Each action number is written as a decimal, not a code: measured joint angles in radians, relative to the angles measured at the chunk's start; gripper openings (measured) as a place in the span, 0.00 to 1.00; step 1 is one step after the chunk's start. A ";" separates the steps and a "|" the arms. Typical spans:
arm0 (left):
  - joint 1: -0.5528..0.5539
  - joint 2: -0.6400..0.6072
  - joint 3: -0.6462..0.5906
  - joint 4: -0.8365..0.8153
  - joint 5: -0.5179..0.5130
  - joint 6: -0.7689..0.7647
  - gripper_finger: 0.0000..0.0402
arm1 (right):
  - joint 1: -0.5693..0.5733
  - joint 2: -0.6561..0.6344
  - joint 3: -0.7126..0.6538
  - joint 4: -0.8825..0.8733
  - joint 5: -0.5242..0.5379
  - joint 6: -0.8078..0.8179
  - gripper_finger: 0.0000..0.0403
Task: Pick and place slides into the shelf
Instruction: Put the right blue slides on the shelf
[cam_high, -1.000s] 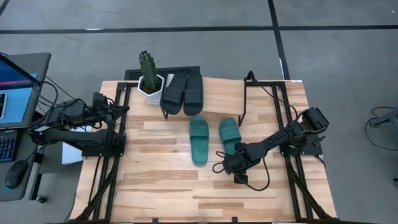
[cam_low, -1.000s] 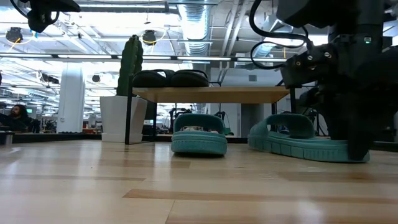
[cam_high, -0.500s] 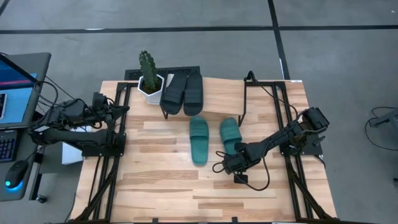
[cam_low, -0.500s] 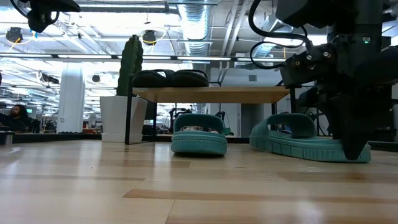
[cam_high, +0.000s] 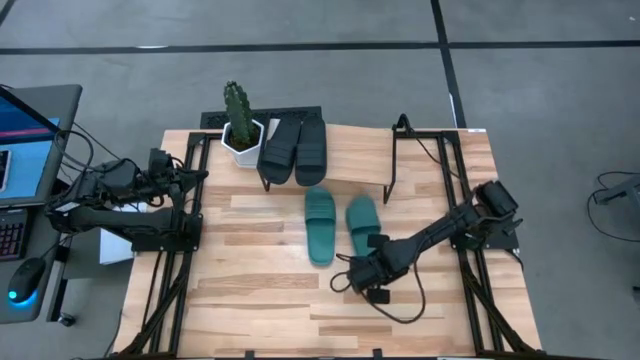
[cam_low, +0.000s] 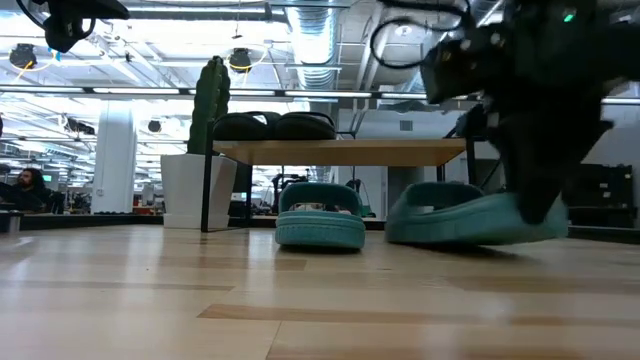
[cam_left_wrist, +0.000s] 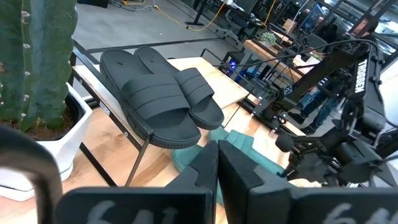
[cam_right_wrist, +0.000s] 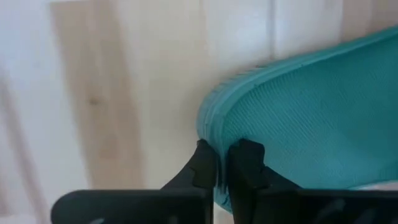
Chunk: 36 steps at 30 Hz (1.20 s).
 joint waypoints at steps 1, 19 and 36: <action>0.000 0.000 0.000 0.000 0.000 0.000 0.00 | 0.008 0.001 0.011 -0.012 -0.002 0.006 0.02; 0.000 0.000 0.000 0.000 0.000 0.000 0.00 | 0.144 -0.002 0.221 -0.247 0.003 0.230 0.01; 0.000 0.000 0.000 0.000 0.000 -0.023 0.00 | 0.248 -0.005 0.453 -0.413 0.085 0.295 0.01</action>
